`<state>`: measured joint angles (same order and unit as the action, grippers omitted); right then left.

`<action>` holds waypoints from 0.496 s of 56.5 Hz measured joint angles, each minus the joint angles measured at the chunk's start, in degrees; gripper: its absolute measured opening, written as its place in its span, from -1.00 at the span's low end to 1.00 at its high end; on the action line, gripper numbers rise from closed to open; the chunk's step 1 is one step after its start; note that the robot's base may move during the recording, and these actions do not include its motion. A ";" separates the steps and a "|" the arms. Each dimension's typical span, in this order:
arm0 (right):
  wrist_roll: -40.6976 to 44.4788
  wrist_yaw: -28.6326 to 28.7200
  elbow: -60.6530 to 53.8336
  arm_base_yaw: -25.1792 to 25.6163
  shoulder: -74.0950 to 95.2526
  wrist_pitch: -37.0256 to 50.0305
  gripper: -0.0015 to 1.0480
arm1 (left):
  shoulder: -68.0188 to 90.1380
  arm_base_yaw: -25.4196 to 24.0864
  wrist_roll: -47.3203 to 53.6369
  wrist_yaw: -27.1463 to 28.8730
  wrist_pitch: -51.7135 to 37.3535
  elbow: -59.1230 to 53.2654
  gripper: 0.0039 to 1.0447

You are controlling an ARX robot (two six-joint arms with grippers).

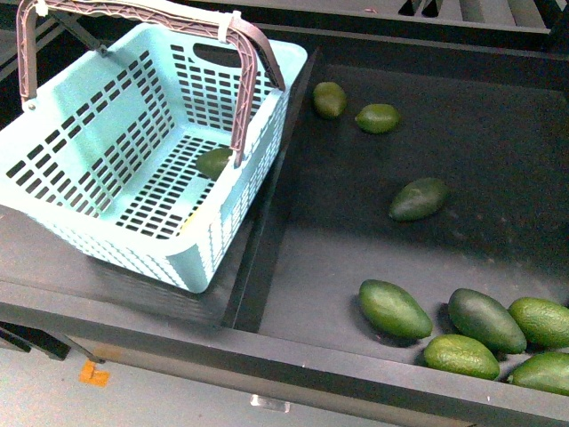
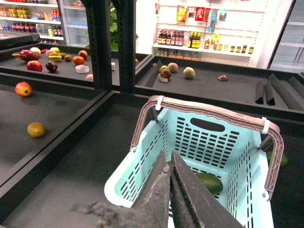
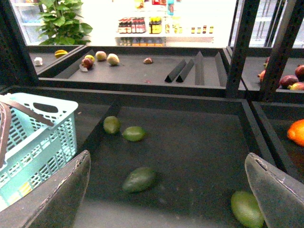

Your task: Pick mango and avocado into basket

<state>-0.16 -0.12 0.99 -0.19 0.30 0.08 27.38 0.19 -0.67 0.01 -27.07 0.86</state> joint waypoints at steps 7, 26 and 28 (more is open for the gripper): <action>0.00 0.00 0.00 0.00 0.00 0.00 0.83 | -4.17 0.00 0.00 -0.02 4.00 0.00 -0.97; 0.00 0.00 0.00 0.00 0.00 0.00 0.83 | -12.68 0.00 0.02 0.00 12.33 0.00 -0.97; 0.00 0.00 0.00 0.00 0.00 0.00 0.83 | -13.70 0.00 0.02 0.00 13.35 0.00 -0.97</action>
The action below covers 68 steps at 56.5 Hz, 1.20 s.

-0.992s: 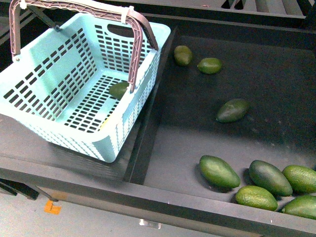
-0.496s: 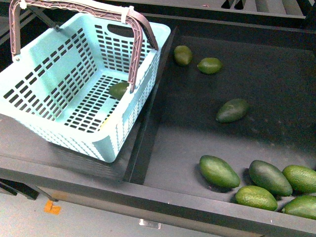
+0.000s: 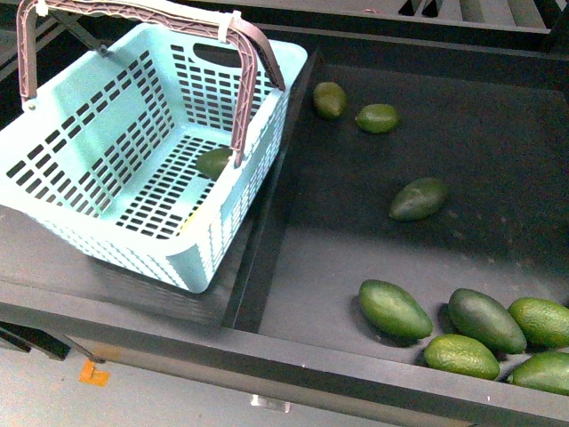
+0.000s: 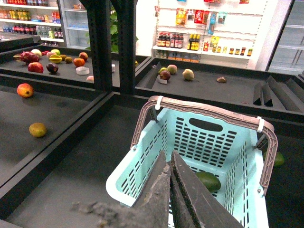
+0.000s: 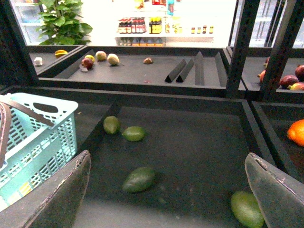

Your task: Pick mango and avocado into basket

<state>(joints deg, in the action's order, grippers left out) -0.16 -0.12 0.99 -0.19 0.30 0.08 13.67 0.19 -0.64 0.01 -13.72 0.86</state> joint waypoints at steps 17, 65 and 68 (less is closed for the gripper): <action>-0.02 0.00 0.00 0.00 0.00 0.00 0.83 | -12.74 0.00 0.00 0.00 13.31 0.02 -0.97; 0.00 0.00 0.00 0.00 -0.02 0.00 0.83 | -13.31 0.00 0.00 0.00 13.64 0.02 0.47; 0.00 0.00 0.00 0.00 -0.02 0.00 0.83 | -13.31 0.00 0.00 0.00 13.64 0.02 0.68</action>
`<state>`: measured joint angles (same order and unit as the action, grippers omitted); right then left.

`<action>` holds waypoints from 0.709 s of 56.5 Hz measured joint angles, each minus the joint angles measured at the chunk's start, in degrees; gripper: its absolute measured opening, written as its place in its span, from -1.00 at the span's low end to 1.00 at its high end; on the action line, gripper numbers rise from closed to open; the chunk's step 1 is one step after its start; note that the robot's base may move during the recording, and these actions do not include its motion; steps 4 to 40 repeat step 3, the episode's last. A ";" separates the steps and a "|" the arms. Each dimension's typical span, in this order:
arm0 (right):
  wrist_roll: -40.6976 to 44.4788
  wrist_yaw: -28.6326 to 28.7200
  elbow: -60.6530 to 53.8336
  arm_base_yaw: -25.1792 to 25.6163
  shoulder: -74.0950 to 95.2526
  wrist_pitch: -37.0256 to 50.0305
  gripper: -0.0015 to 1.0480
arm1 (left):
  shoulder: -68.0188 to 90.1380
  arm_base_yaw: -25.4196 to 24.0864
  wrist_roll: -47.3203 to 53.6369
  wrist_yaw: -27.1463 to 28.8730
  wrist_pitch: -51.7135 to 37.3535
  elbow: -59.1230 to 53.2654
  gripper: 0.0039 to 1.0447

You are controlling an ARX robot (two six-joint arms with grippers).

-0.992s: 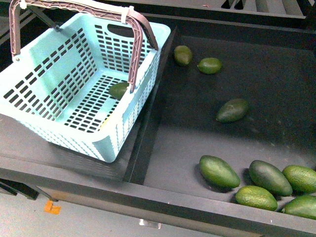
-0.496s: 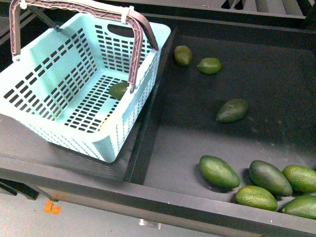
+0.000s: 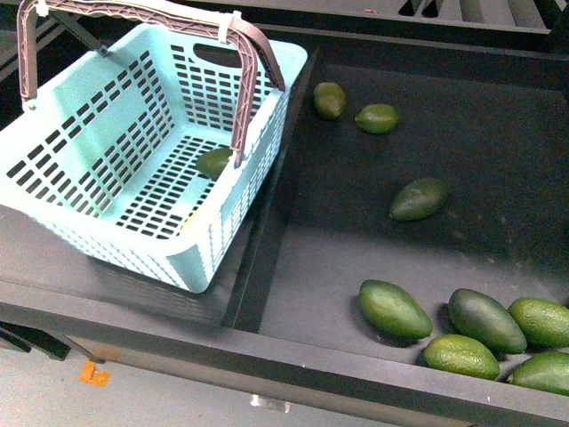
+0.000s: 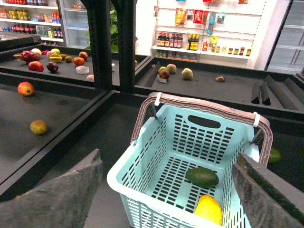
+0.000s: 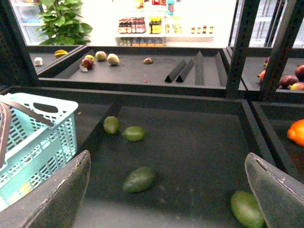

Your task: Pick mango and avocado into basket

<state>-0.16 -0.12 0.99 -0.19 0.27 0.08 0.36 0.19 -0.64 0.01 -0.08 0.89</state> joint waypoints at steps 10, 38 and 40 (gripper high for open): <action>-0.02 0.00 0.00 0.00 0.02 0.00 0.83 | 0.00 0.00 0.04 0.00 0.00 0.00 0.87; -0.02 0.00 0.00 0.00 0.02 0.00 0.83 | 0.00 0.00 0.04 0.00 0.00 0.00 0.87; -0.02 0.00 0.00 0.00 0.02 0.00 0.83 | 0.00 0.00 0.04 0.00 0.00 0.00 0.87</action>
